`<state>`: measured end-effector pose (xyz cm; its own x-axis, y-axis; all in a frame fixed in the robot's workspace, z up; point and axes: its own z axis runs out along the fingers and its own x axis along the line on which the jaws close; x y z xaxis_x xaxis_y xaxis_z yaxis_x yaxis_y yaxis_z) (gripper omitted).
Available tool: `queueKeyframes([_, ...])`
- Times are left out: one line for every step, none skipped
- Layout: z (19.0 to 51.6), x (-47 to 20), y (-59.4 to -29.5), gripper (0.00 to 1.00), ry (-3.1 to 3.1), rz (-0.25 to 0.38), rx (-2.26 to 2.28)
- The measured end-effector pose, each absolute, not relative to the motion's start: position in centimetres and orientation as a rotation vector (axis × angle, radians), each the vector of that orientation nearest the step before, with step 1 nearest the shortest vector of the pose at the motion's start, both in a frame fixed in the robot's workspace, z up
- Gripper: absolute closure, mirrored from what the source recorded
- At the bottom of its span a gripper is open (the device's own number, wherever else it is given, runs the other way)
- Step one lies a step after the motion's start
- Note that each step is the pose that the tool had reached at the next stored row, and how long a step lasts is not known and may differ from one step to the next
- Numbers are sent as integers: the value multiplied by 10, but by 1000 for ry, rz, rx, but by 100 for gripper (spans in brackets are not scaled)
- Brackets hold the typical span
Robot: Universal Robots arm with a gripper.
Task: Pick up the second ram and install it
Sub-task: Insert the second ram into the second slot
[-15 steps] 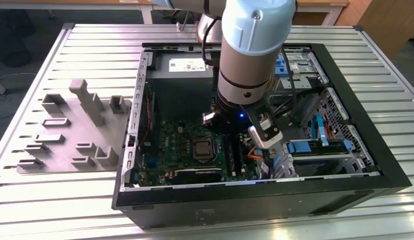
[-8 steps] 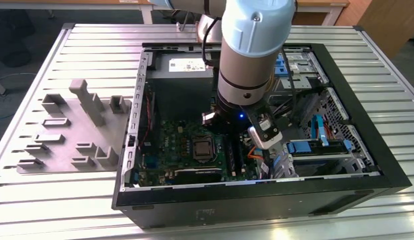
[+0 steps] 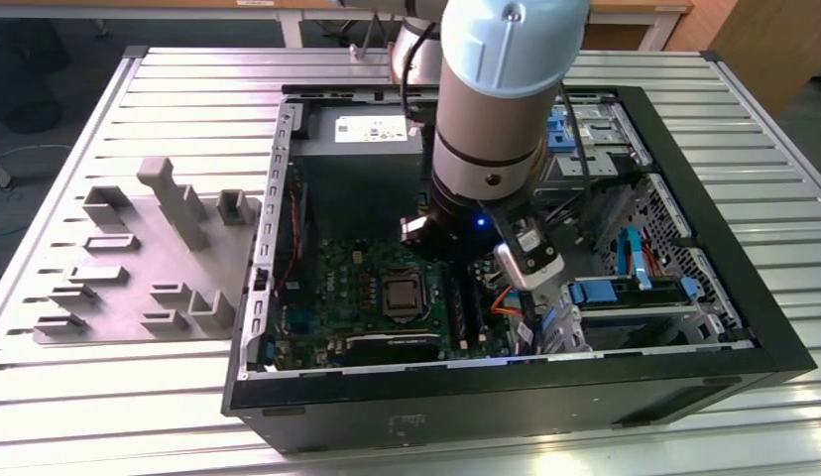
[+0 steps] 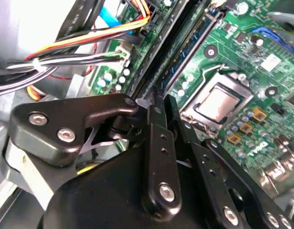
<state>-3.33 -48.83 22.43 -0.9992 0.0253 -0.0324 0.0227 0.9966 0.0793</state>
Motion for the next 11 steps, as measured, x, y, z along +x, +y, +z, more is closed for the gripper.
queueKeyframes([228,-33,-488,80,3106,123,37])
queueKeyframes([232,-33,-488,80,3106,123,37])
queueKeyframes([236,-33,-488,80,3106,123,37])
queueKeyframes([240,-33,-488,80,3106,122,37])
queueKeyframes([243,-33,-488,80,3106,123,37])
queueKeyframes([245,-33,-488,80,3106,123,37])
queueKeyframes([246,-33,-488,80,3106,123,37])
queueKeyframes([247,-33,-488,80,3106,122,37])
queueKeyframes([247,-33,-488,80,3106,123,37])
queueKeyframes([247,-33,-488,80,3106,122,37])
queueKeyframes([247,-33,-488,80,3106,122,37])
